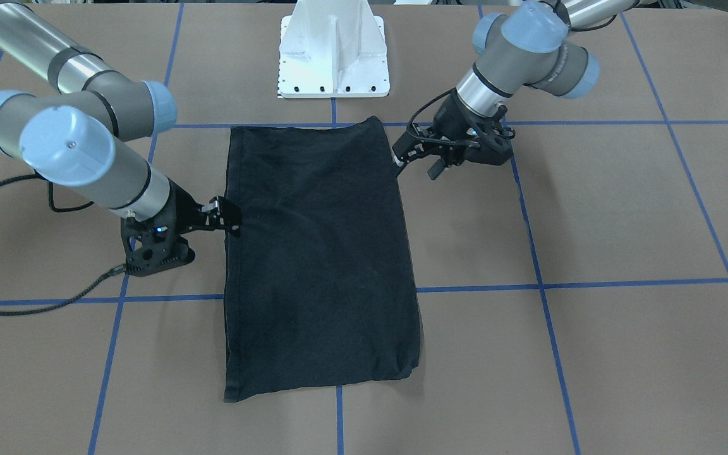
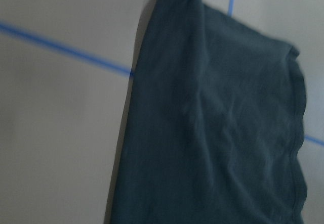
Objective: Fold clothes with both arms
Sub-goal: 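Lower the left gripper to the other side edge while the right gripper holds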
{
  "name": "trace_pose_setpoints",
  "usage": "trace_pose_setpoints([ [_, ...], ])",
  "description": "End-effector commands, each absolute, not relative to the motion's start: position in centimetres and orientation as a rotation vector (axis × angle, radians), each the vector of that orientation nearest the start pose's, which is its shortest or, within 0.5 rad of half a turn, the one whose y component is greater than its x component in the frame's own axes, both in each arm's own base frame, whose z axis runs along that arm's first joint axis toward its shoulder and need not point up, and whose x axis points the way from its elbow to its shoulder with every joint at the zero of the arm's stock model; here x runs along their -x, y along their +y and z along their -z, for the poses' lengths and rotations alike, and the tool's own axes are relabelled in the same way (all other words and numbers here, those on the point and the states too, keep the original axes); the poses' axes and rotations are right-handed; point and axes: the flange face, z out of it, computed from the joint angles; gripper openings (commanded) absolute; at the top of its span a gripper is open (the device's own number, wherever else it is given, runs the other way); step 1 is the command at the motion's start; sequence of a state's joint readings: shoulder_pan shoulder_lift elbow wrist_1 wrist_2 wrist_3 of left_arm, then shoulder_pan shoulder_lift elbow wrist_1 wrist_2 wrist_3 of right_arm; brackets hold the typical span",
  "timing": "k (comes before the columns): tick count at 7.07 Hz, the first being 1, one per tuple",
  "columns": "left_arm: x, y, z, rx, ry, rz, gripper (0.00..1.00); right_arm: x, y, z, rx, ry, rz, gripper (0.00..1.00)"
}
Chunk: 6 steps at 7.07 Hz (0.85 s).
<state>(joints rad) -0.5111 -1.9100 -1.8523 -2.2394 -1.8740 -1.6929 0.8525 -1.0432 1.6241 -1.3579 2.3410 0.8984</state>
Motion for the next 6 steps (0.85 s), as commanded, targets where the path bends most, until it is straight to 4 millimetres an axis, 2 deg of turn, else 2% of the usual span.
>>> trace_pose_setpoints([
  [1,-49.9,-28.9,-26.7,0.132,1.304,0.372,1.00,37.2,-51.5,-28.6,0.047,-1.090,0.123,1.00],
  [2,-51.1,-26.8,-27.1,0.165,1.289,0.371,1.00,37.3,-51.4,-28.6,0.060,-1.097,0.125,1.00],
  [3,-51.6,-25.8,-28.0,0.187,1.269,0.369,1.00,37.4,-51.3,-28.6,0.067,-1.100,0.131,1.00],
  [5,-53.0,-25.1,-29.5,0.198,1.233,0.362,1.00,37.5,-51.2,-28.5,0.072,-1.102,0.134,1.00],
  [6,-53.4,-24.7,-29.6,0.204,1.230,0.354,1.00,37.7,-51.2,-28.7,0.076,-1.100,0.135,1.00],
])
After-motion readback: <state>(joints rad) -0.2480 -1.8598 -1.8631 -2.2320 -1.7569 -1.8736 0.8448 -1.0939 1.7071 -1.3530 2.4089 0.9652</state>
